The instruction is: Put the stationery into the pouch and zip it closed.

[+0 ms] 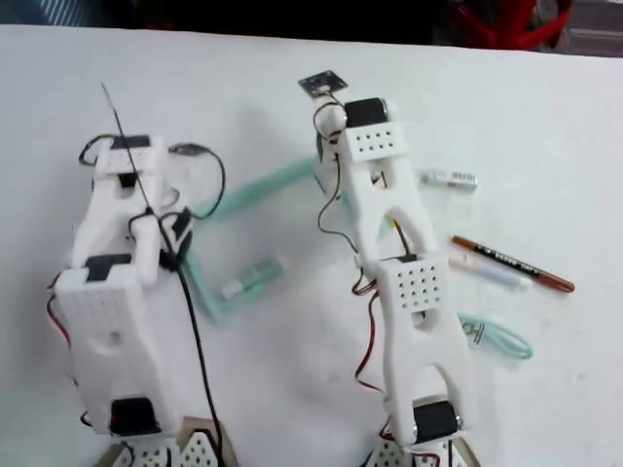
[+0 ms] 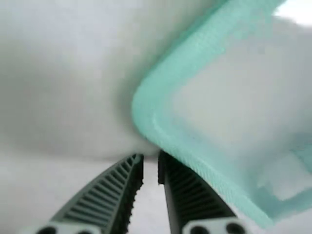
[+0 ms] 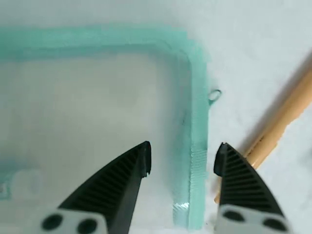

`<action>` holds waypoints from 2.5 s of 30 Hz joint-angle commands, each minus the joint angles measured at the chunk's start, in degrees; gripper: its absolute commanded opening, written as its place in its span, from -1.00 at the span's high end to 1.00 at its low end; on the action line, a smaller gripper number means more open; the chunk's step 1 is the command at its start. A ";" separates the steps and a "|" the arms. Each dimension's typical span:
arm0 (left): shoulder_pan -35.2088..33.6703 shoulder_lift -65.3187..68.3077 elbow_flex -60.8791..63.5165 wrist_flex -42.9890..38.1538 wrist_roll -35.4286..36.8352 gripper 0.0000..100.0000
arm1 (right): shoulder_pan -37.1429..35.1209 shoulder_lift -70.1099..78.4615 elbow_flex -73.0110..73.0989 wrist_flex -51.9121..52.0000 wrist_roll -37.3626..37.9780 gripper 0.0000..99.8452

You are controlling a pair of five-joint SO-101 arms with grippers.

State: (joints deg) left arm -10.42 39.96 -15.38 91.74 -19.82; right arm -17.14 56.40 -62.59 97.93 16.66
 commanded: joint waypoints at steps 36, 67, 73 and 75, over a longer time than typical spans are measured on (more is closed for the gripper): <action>3.74 6.99 -13.71 3.25 3.08 0.84 | -0.84 -19.74 39.56 -1.45 2.11 0.43; 8.84 6.46 -11.34 -0.44 5.54 0.84 | 5.32 -4.62 32.70 0.84 5.36 0.48; 8.84 6.37 -11.43 -0.44 5.27 0.84 | 8.57 -10.59 35.43 0.75 5.71 0.48; 8.75 6.29 -11.69 -0.35 5.27 0.84 | 10.86 -12.35 36.40 0.75 5.80 0.48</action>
State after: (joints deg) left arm -4.88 46.81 -26.11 93.93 -14.90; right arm -10.73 45.32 -28.40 98.46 22.20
